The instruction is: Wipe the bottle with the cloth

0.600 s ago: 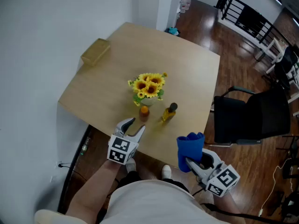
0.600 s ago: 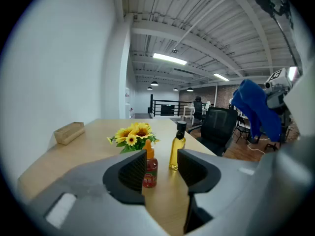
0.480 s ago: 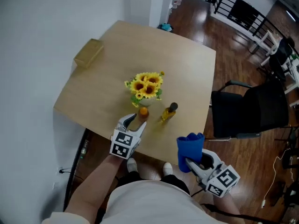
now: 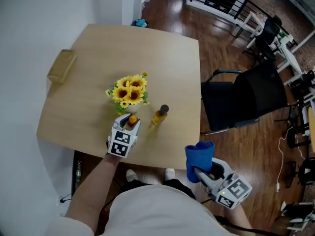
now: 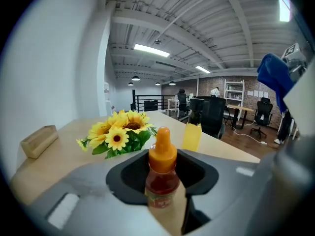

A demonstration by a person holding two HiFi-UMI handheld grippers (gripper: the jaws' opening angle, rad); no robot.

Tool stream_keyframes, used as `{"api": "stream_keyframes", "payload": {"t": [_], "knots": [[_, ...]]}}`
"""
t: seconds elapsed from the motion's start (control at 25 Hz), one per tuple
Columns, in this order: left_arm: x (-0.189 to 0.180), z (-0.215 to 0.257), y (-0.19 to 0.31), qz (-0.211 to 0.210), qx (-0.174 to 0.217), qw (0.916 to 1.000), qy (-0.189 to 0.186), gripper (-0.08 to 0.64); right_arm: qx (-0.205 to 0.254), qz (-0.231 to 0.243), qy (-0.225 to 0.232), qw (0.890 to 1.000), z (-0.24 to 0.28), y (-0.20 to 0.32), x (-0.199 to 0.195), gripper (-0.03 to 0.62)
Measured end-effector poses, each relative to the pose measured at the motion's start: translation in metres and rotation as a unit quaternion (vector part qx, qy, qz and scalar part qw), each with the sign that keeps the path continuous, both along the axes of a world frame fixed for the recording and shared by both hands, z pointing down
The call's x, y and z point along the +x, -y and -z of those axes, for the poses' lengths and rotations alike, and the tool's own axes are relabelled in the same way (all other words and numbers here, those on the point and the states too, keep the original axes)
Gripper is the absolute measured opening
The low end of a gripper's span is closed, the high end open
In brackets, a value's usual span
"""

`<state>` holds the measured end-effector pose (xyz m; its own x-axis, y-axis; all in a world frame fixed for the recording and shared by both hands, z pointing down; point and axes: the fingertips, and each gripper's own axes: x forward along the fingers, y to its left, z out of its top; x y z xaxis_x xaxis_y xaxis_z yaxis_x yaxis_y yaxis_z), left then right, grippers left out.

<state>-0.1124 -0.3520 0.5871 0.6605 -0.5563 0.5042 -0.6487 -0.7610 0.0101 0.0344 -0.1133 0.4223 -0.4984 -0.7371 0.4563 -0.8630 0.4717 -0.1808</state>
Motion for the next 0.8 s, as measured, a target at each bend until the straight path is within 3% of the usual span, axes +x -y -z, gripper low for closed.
{"api": "stream_keyframes", "payload": {"t": [0.12, 0.24, 0.48, 0.68, 0.8], "knots": [[-0.002, 0.010, -0.007, 0.001, 0.002, 1.0000, 0.000, 0.160, 0.010, -0.002, -0.003, 1.000, 0.008, 0.008, 0.011, 0.153], [0.000, 0.041, -0.024, -0.011, 0.002, 0.9995, -0.028, 0.160, 0.022, 0.012, 0.001, 1.000, 0.012, 0.018, 0.015, 0.153], [0.007, 0.117, -0.064, -0.034, -0.015, 0.9961, -0.080, 0.160, 0.050, 0.083, 0.015, 0.995, 0.022, 0.050, 0.000, 0.153], [0.025, 0.177, -0.097, -0.074, 0.000, 0.9925, -0.097, 0.160, 0.111, 0.172, 0.019, 0.979, 0.057, 0.079, -0.032, 0.153], [0.040, 0.199, -0.119, -0.100, 0.002, 0.9896, -0.103, 0.160, 0.156, 0.243, -0.013, 0.957, 0.078, 0.087, -0.055, 0.153]]}}
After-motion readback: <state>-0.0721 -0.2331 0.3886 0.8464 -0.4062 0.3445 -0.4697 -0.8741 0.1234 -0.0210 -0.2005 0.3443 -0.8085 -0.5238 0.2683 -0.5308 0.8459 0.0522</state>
